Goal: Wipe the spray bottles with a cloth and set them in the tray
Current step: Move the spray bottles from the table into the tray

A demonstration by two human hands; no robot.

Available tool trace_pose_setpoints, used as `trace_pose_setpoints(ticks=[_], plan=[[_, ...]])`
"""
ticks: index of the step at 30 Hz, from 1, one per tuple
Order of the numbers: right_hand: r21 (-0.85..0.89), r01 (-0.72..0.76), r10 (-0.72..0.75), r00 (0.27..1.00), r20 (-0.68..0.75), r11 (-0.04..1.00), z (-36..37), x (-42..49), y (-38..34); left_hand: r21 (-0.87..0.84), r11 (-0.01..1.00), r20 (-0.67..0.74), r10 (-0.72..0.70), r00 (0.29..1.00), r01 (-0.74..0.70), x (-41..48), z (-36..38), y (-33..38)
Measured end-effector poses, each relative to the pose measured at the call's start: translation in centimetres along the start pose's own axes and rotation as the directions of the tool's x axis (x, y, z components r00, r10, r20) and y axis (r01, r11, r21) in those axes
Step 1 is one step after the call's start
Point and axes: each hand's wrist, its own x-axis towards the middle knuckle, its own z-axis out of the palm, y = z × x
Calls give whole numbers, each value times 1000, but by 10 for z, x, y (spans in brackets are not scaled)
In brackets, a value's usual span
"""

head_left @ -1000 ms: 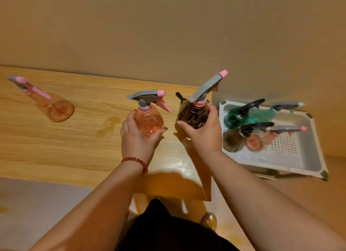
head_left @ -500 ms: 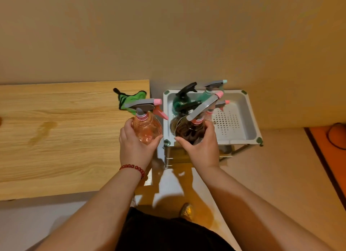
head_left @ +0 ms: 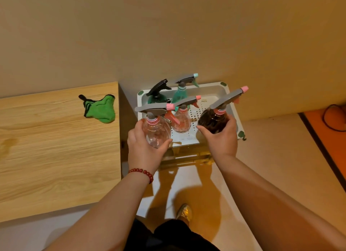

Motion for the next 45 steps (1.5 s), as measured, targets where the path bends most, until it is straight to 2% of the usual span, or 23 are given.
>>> trace_pose_setpoints(ticks=[5, 18, 23, 31, 40, 45], plan=[[-12, -22, 22, 1000, -7, 1000, 2, 37, 20, -23, 1000, 21, -13, 1000, 14, 9, 39, 9], [4, -95, 95, 995, -11, 995, 37, 91, 50, -78, 992, -42, -106, 993, 102, 15, 125, 12], [-80, -114, 114, 993, -9, 990, 53, 108, 52, -95, 990, -72, -112, 991, 105, 15, 133, 8], [-85, -141, 145, 989, 36, 986, 73, 121, 47, -98, 990, -67, -107, 992, 100, 15, 130, 5], [-36, -128, 133, 967, 217, 991, 61, 113, 53, -104, 986, -53, -133, 990, 127, 15, 124, 6], [-28, -151, 153, 971, 183, 988, 50, 114, 52, -109, 985, -57, -137, 989, 131, 16, 122, 7]])
